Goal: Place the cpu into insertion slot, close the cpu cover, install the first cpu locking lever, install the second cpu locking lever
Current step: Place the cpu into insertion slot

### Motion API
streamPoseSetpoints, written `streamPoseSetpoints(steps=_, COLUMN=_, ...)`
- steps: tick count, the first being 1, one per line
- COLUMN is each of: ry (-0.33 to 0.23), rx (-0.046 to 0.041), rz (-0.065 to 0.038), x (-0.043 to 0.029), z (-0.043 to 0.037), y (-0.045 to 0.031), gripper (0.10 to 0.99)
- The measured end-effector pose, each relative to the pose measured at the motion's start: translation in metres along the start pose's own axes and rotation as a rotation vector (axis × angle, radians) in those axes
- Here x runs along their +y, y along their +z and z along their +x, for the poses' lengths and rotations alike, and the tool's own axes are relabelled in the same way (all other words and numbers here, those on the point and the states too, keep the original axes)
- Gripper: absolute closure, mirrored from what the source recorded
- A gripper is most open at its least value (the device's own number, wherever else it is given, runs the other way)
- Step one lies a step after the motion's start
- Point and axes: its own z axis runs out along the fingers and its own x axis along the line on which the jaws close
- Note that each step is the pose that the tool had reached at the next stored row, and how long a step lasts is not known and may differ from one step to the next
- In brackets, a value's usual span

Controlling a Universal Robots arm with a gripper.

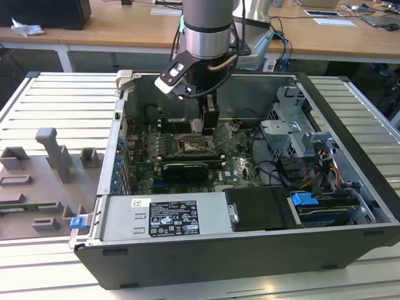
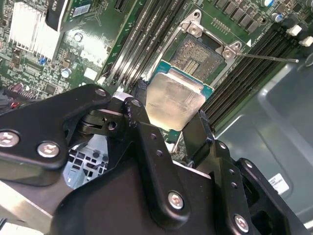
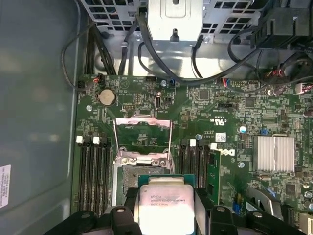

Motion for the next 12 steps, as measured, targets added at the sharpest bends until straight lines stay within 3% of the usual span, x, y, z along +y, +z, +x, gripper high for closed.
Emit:
streamPoseSetpoints(steps=8, ry=0.0, rx=0.0, rz=0.0, x=-0.0021, z=-0.0004, y=0.0132, gripper=0.549)
streamPoseSetpoints(steps=12, ry=0.0, rx=-0.0001, rz=0.0, x=-0.0038, z=-0.0004, y=0.0245, gripper=0.549)
